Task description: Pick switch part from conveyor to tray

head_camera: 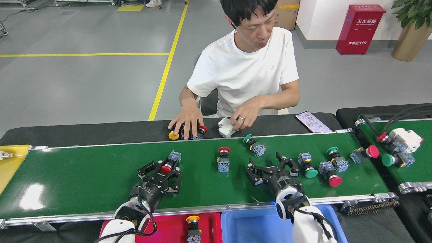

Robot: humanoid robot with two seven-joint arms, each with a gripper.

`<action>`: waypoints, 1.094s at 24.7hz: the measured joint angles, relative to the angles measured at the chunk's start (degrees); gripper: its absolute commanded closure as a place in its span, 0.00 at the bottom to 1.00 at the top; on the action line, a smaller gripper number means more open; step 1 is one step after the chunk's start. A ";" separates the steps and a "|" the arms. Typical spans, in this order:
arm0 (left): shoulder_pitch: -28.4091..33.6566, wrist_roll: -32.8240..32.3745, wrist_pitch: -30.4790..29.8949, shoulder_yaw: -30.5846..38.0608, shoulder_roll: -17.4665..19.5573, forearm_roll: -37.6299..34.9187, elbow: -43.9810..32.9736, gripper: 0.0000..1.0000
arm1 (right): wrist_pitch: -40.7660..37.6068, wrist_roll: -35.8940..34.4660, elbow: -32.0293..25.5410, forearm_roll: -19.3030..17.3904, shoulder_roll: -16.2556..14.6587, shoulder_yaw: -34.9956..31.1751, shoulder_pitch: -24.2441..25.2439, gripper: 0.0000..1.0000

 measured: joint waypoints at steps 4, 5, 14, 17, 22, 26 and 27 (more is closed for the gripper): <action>16.56 2.99 -0.66 0.01 5.50 0.02 -14.44 0.87 | 0.16 -0.24 5.74 -0.09 2.63 0.24 -3.52 0.25; 19.42 4.11 -0.68 0.00 6.89 0.01 -15.95 0.83 | 0.37 -0.29 6.70 -0.09 2.93 0.33 -4.09 0.41; 25.00 7.83 -0.67 4.94 7.40 1.18 -16.98 0.00 | -1.89 -4.18 7.67 -1.14 0.62 5.95 -4.47 0.92; 25.38 8.09 -0.62 6.13 7.28 5.10 -17.17 0.00 | -4.54 -4.50 2.73 -2.52 0.00 5.94 -2.95 0.92; 26.54 4.34 -0.75 15.66 3.47 13.43 -17.14 0.00 | -14.47 -3.95 -17.34 -8.03 -8.87 5.86 8.57 0.89; 26.61 1.53 -0.59 25.14 0.90 14.92 -15.76 0.00 | -28.88 -3.23 -32.30 -13.14 -14.87 5.01 19.90 0.79; 26.61 1.40 -0.50 26.17 0.90 14.97 -15.50 0.00 | -31.65 -3.15 -33.87 -13.42 -14.94 4.96 21.53 0.77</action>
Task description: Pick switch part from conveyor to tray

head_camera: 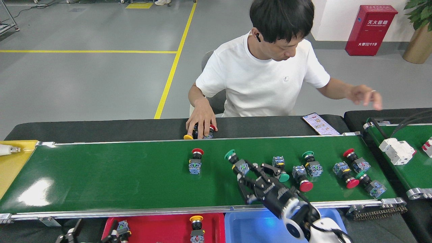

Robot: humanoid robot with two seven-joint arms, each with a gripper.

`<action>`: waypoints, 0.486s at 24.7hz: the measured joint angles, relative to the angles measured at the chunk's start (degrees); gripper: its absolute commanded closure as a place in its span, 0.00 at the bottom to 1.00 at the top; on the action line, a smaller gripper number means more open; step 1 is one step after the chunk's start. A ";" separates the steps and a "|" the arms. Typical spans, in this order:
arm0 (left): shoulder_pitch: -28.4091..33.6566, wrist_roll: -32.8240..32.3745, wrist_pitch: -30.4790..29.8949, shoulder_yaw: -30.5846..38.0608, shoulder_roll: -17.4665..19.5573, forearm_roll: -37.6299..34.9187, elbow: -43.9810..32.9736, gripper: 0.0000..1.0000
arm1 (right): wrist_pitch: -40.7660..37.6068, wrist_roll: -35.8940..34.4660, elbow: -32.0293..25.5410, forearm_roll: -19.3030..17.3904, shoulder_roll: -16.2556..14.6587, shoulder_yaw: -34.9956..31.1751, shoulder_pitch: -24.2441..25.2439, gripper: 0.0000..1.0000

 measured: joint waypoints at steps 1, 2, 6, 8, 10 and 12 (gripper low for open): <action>0.01 -0.11 0.16 0.53 0.00 0.13 0.17 0.00 | -2.34 0.09 -1.18 -0.09 0.00 0.02 1.36 0.73; 0.05 -0.19 0.17 0.76 0.00 0.23 0.20 0.00 | -4.05 0.21 -2.12 -0.11 0.00 0.11 2.51 0.63; -0.51 -0.44 0.01 0.13 0.03 0.07 0.11 0.00 | -9.48 3.55 -3.44 0.09 3.38 2.52 5.69 0.03; -2.11 -0.98 0.00 -0.64 0.04 -0.31 0.09 0.00 | -10.41 4.95 -3.52 0.15 6.41 3.57 5.68 0.03; -5.84 -2.66 -0.03 -4.03 0.08 -0.90 0.23 0.00 | -10.80 5.77 -3.52 0.17 7.26 3.61 5.47 0.03; -9.71 -4.05 -0.30 -7.23 0.09 -1.38 0.87 0.00 | -10.90 5.96 -3.52 0.17 7.26 3.42 5.22 0.03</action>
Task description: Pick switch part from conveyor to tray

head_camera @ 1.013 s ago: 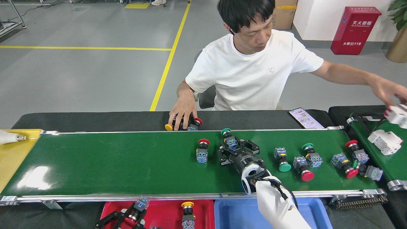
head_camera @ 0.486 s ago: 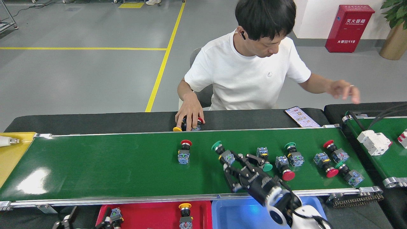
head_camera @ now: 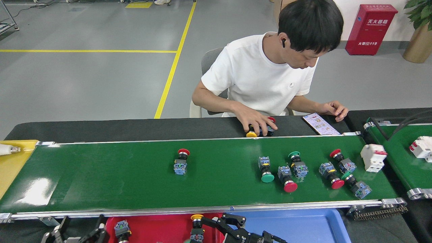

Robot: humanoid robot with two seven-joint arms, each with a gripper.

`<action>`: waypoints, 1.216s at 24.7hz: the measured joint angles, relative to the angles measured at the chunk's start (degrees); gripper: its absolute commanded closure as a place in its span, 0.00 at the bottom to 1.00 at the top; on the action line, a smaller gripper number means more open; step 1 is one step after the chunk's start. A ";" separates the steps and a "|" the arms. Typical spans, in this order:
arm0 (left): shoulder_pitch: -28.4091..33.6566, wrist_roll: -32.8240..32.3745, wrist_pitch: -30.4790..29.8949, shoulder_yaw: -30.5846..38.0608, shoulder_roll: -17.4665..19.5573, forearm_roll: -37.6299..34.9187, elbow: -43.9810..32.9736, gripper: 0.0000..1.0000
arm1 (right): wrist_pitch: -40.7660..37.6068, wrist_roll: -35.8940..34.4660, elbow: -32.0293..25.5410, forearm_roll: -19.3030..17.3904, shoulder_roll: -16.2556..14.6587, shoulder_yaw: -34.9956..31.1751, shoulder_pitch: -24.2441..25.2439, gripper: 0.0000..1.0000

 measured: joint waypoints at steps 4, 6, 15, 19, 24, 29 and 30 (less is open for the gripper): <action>-5.63 -1.86 0.15 -2.93 -0.10 -5.41 3.49 0.00 | 3.16 0.36 -0.40 0.01 0.06 -5.42 -1.84 0.05; -8.43 -2.18 0.34 -4.72 -0.45 -7.48 6.27 0.00 | 8.14 0.38 -0.68 0.04 0.06 -9.40 -2.04 0.06; -18.90 -2.51 4.70 -10.92 -0.89 -10.45 18.84 0.00 | 35.08 0.58 -4.72 4.91 -3.69 -16.28 3.98 0.04; -22.55 -2.56 6.37 -12.28 -1.00 -10.49 24.28 0.03 | 38.47 -0.16 -7.54 6.46 -3.64 -16.33 9.38 0.04; -28.54 -2.59 7.85 -12.64 -0.39 -10.48 33.82 0.53 | 40.89 -0.24 -7.93 7.82 -3.62 -16.33 9.92 0.04; -30.41 -1.77 6.83 -12.63 0.89 -10.15 37.24 0.91 | 45.11 -0.46 -3.03 11.44 -1.61 -15.56 5.62 0.04; -30.33 -1.67 6.54 -12.51 1.12 -9.91 37.24 0.92 | 45.38 -0.48 -1.18 12.09 -0.80 -15.31 4.27 0.04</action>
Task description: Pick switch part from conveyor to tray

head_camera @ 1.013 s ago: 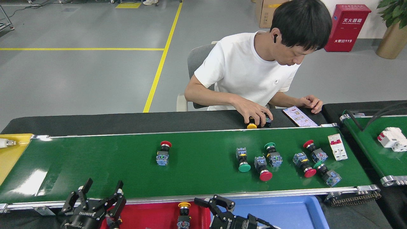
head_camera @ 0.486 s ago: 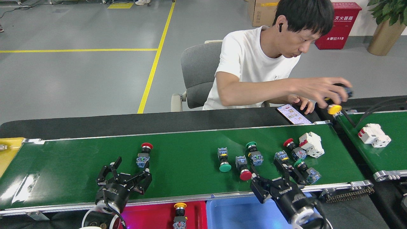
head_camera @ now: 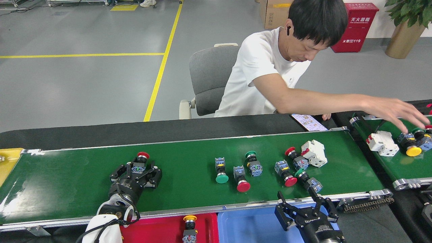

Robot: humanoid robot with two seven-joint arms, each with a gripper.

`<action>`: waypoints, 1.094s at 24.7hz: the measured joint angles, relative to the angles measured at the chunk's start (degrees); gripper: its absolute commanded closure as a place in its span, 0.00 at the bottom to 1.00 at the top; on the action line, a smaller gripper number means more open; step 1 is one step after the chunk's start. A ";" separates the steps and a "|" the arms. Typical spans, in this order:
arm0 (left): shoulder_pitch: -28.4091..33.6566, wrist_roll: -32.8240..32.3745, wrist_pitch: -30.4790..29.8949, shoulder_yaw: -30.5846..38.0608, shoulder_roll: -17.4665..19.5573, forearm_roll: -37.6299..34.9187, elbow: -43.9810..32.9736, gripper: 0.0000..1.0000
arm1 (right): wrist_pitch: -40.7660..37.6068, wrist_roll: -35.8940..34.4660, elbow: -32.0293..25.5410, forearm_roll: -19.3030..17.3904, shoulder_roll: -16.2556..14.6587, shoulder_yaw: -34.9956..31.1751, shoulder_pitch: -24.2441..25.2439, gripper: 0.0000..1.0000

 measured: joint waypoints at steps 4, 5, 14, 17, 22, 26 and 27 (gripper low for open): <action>2.90 0.58 -0.39 0.40 0.90 3.06 -3.21 0.92 | 0.71 0.00 5.33 3.03 3.39 0.22 -4.04 0.04; 5.11 0.59 -0.69 0.40 1.50 3.94 -6.13 0.92 | 0.79 0.01 6.35 3.63 4.38 0.23 -4.84 0.05; 37.48 1.60 -3.37 2.15 3.33 6.34 -40.67 0.84 | -0.61 -1.76 10.48 4.12 3.09 5.20 -9.32 0.87; 41.94 3.04 -3.65 2.01 3.18 6.12 -41.60 0.14 | -2.09 -1.89 10.52 3.69 2.90 5.54 -9.56 0.93; 42.13 3.62 -3.97 2.61 2.87 6.13 -41.89 0.00 | -4.25 -2.01 10.25 3.53 2.91 5.62 -9.66 0.96; 41.84 3.73 -3.97 9.41 0.81 6.75 -41.91 0.00 | -4.87 -2.05 9.98 3.45 2.90 5.63 -9.64 0.96; 41.82 3.74 -3.96 11.31 0.24 7.36 -41.91 0.00 | -5.38 -2.22 9.48 3.40 2.90 5.63 -9.46 0.96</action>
